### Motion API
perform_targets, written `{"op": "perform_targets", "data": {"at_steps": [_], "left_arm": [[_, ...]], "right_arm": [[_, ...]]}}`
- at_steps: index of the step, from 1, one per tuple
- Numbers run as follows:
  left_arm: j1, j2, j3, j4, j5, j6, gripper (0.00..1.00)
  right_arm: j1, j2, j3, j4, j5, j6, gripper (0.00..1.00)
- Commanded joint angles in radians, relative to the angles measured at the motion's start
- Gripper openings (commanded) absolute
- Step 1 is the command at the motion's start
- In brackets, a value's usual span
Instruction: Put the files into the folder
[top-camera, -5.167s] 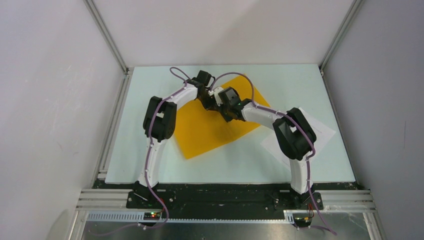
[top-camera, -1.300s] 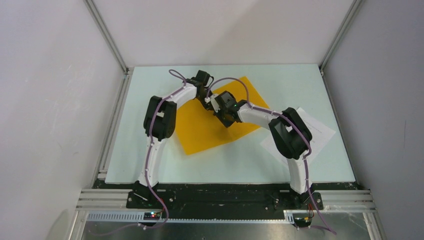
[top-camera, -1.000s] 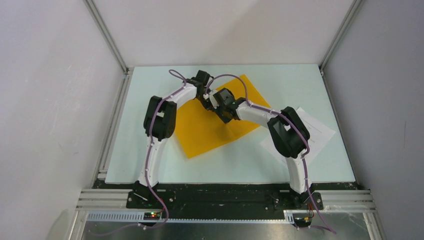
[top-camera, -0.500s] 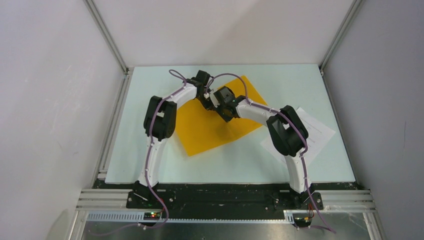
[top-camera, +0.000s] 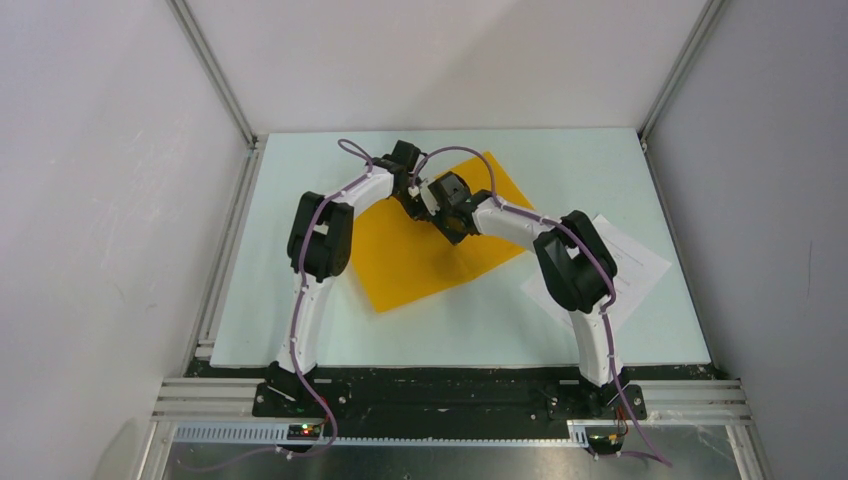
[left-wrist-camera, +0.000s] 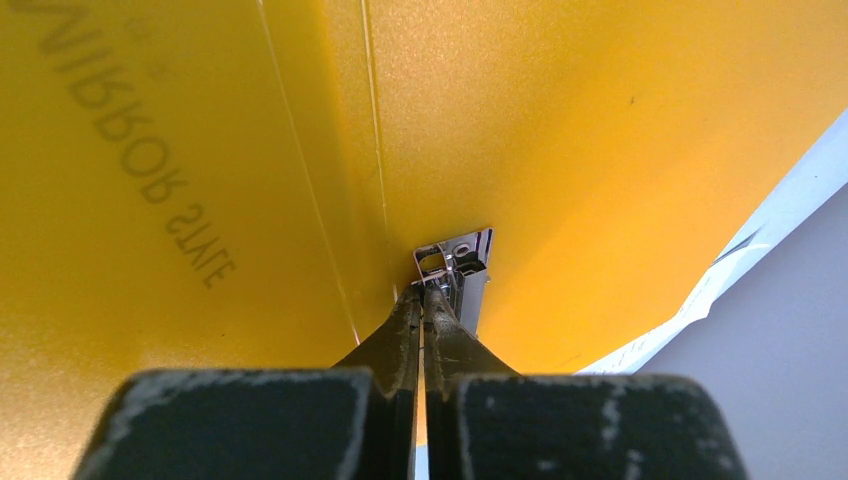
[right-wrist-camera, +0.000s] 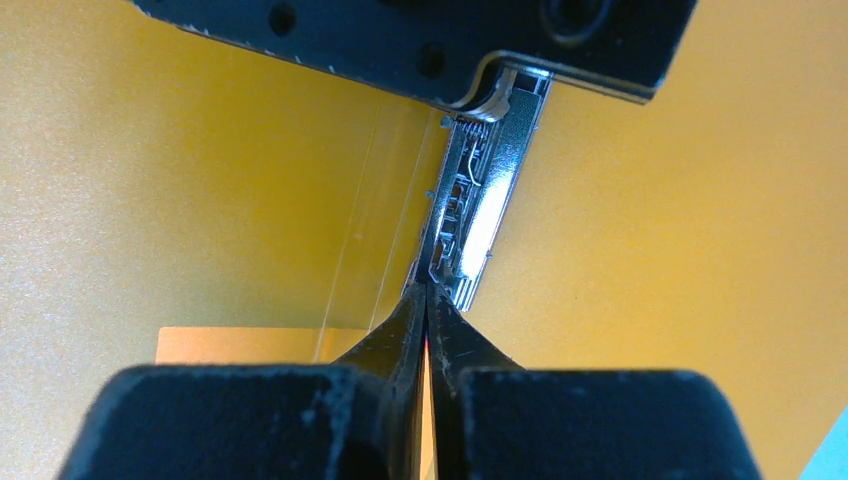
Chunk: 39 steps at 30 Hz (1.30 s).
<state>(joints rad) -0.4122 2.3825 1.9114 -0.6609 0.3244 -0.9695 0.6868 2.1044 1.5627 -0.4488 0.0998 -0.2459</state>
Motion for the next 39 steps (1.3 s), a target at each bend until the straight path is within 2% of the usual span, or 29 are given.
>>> {"op": "perform_targets", "data": {"at_steps": [1,11,19,25,39], "left_arm": [[-0.02,0.034,-0.019,-0.027,-0.03,-0.005,0.0],[-0.02,0.034,-0.018,-0.027,-0.028,-0.005,0.0],[-0.02,0.036,-0.018,-0.027,-0.027,-0.004,0.0],[-0.019,0.036,-0.017,-0.027,-0.025,-0.003,0.0],[-0.018,0.036,-0.016,-0.027,-0.024,-0.001,0.0]], "right_arm": [[-0.002,0.014,0.028,-0.057,-0.05,0.011,0.05],[-0.011,0.019,0.028,-0.061,-0.116,0.011,0.06],[-0.012,0.03,0.046,-0.061,-0.034,0.001,0.05],[-0.013,-0.047,0.02,-0.018,-0.117,-0.005,0.05],[-0.018,-0.037,0.021,0.005,-0.048,-0.007,0.05]]}}
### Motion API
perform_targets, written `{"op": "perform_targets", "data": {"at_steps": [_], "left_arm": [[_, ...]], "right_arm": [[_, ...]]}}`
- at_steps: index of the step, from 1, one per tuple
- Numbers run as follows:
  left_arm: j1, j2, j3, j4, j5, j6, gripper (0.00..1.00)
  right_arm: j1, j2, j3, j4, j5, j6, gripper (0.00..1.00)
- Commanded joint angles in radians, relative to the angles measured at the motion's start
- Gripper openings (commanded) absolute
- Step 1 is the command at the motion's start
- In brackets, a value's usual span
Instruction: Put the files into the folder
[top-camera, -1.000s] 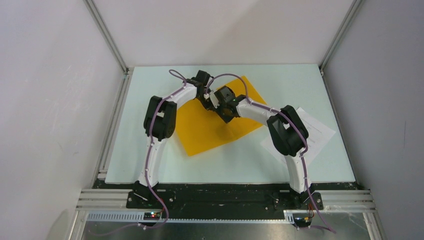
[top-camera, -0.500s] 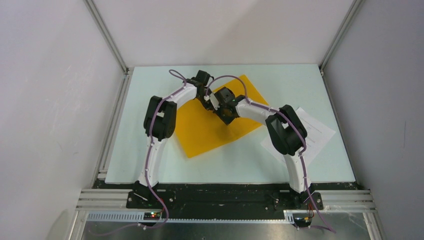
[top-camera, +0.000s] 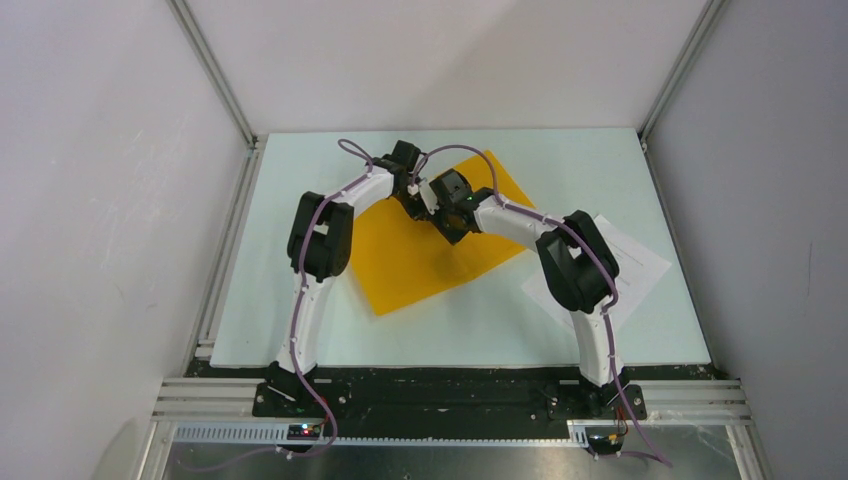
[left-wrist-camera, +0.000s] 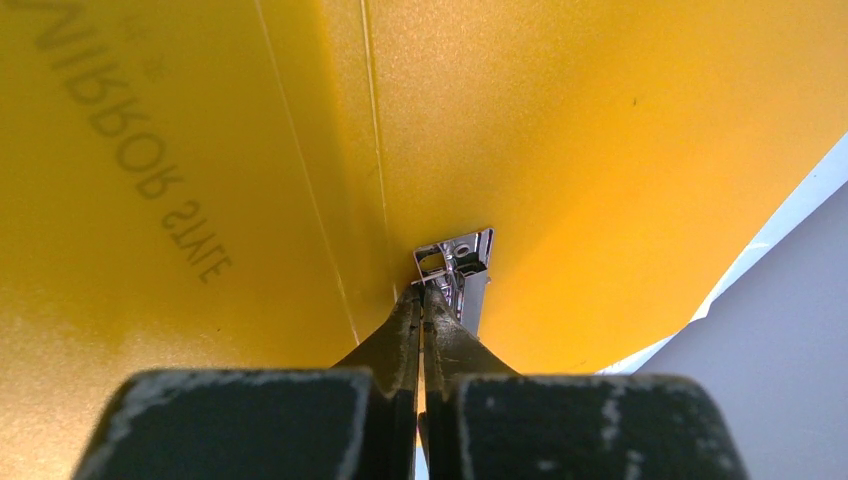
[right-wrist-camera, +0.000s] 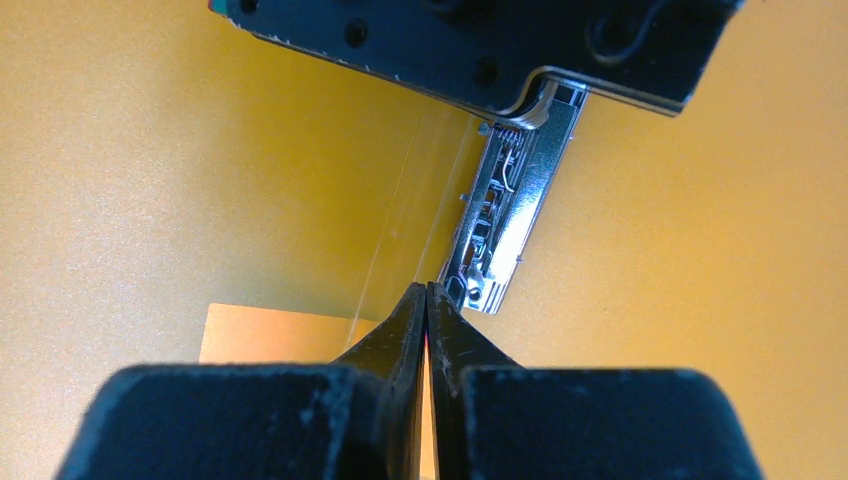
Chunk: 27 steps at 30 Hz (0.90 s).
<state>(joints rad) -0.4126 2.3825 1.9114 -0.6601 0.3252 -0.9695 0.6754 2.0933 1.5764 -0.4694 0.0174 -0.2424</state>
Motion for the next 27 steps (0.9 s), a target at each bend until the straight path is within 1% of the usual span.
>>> {"op": "perform_targets", "data": {"at_steps": [1,8,18,27], "left_arm": [[-0.017,0.037,-0.017,-0.028,-0.025,-0.001,0.0],[-0.017,0.038,-0.015,-0.028,-0.022,-0.002,0.0],[-0.018,0.039,-0.014,-0.028,-0.021,-0.003,0.0],[-0.017,0.039,-0.015,-0.027,-0.017,-0.006,0.0]], "right_arm": [[-0.007,-0.023,0.006,0.024,0.042,-0.011,0.05],[-0.014,-0.002,0.008,0.03,0.063,-0.018,0.06],[-0.005,0.008,0.005,0.007,-0.004,-0.021,0.08],[-0.011,0.048,0.032,-0.014,0.022,-0.015,0.08]]}}
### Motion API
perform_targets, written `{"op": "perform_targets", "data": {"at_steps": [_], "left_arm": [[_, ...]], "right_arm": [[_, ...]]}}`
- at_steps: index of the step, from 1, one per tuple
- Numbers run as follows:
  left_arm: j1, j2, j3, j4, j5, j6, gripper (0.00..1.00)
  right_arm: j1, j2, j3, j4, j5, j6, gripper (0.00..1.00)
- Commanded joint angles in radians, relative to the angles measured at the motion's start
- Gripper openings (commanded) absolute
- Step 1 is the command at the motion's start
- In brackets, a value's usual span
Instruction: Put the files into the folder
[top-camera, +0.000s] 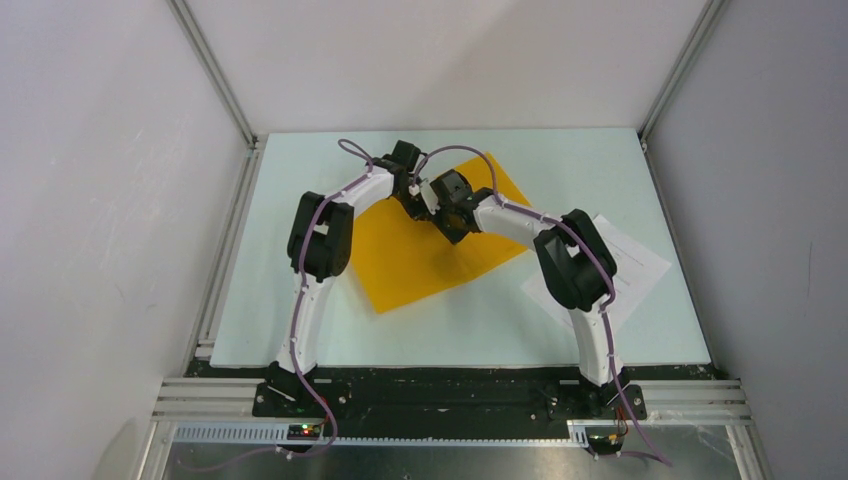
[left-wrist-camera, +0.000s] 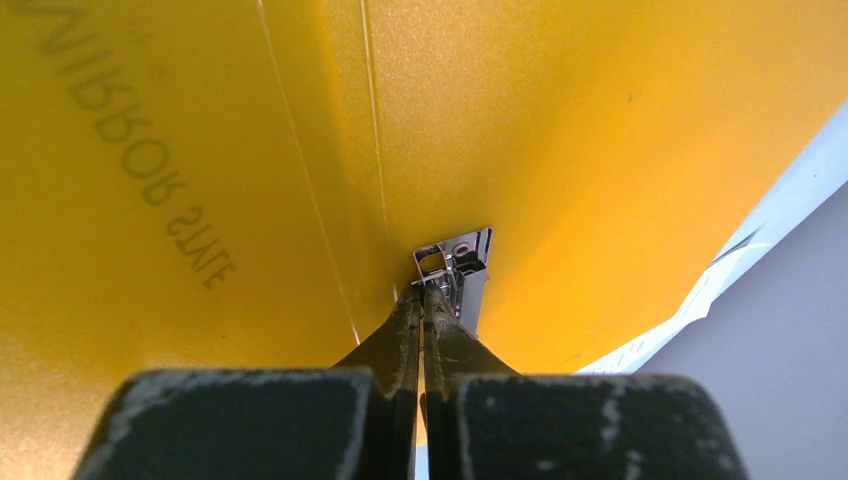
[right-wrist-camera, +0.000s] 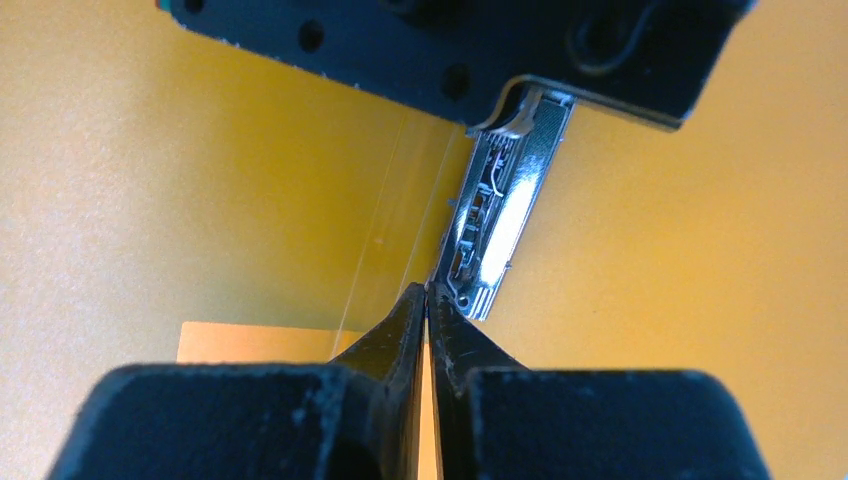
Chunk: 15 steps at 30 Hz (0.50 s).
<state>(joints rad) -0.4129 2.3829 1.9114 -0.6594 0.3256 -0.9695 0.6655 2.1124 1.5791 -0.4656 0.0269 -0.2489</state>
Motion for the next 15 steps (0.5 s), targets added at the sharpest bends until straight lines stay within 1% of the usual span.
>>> {"op": "perform_targets", "data": {"at_steps": [1,10,15], "left_arm": [[-0.017,0.038,-0.015,-0.029,-0.018,-0.005,0.0],[-0.015,0.04,-0.015,-0.028,-0.015,-0.006,0.0],[-0.015,0.041,-0.014,-0.028,-0.013,-0.008,0.0]], "right_arm": [[-0.001,0.034,0.033,-0.025,0.017,-0.009,0.08],[-0.005,0.052,0.039,-0.07,0.039,-0.016,0.09],[0.001,0.035,-0.006,-0.11,0.039,-0.034,0.09]]}}
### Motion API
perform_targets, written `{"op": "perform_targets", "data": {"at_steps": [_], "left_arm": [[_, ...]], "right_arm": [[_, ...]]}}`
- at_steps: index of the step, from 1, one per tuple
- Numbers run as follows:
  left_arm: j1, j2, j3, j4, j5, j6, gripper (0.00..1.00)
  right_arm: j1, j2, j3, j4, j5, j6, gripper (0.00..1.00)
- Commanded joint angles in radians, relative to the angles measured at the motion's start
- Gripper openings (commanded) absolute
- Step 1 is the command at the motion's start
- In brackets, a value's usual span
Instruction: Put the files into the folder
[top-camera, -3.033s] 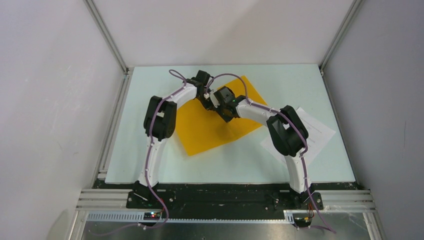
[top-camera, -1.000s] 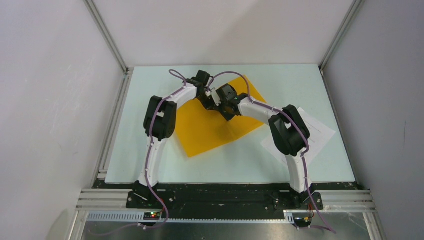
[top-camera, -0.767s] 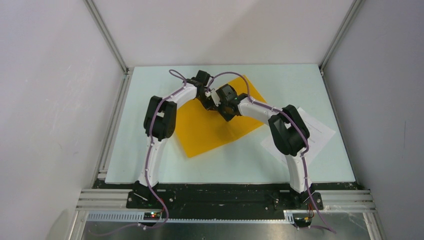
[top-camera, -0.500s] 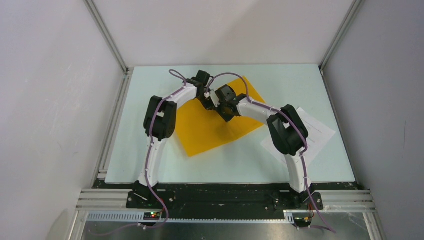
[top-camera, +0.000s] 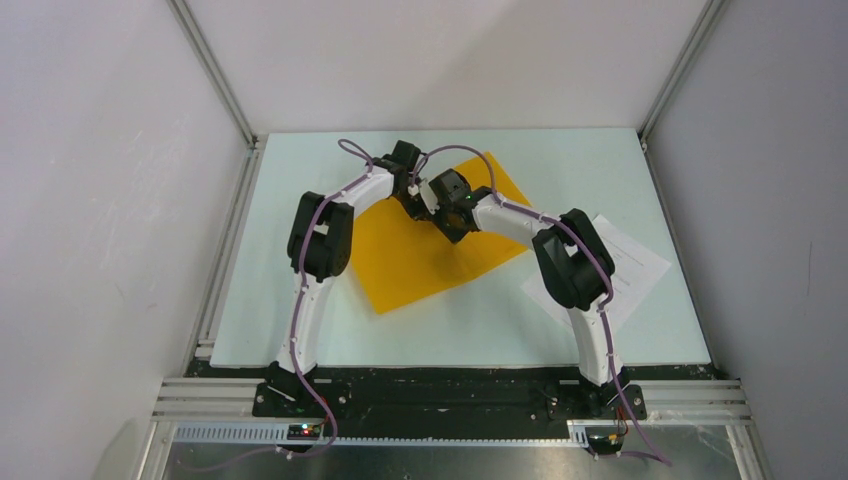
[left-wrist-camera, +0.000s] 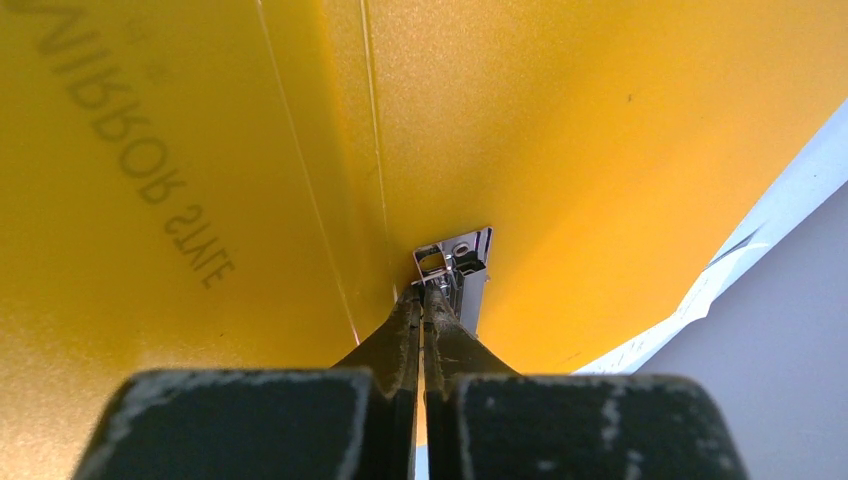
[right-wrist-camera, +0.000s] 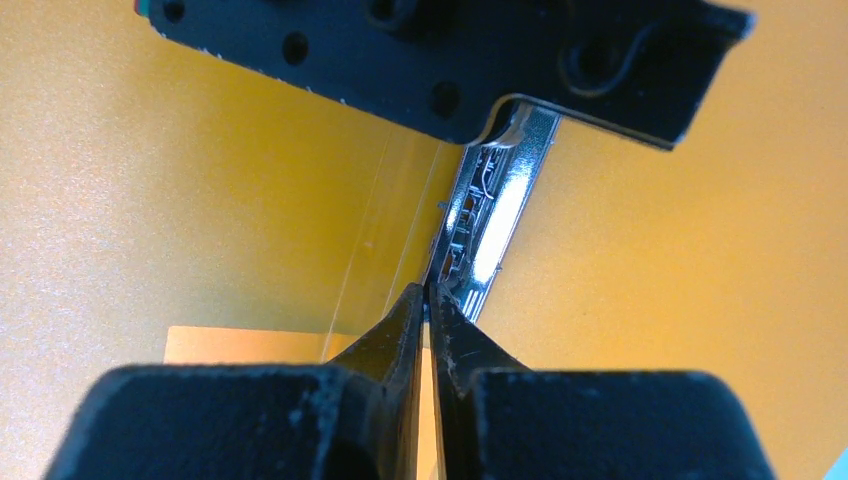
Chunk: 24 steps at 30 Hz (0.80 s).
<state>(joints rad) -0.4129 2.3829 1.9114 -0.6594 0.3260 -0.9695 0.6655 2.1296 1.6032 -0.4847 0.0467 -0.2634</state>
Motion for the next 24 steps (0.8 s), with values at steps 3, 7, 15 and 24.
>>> {"op": "perform_targets", "data": {"at_steps": [3,7,15,24], "left_arm": [[-0.015,0.041,-0.013,-0.028,-0.012,-0.008,0.0],[-0.013,0.042,-0.013,-0.028,-0.009,-0.01,0.0],[-0.011,0.044,-0.013,-0.028,-0.004,-0.009,0.0],[-0.01,0.047,-0.007,-0.029,0.005,0.0,0.0]], "right_arm": [[0.009,0.014,-0.06,-0.1,0.03,-0.029,0.07],[0.012,0.047,-0.025,-0.121,0.045,-0.033,0.04],[0.022,0.133,0.029,-0.226,0.106,-0.056,0.02],[0.026,0.157,0.031,-0.254,0.161,-0.07,0.01]]}}
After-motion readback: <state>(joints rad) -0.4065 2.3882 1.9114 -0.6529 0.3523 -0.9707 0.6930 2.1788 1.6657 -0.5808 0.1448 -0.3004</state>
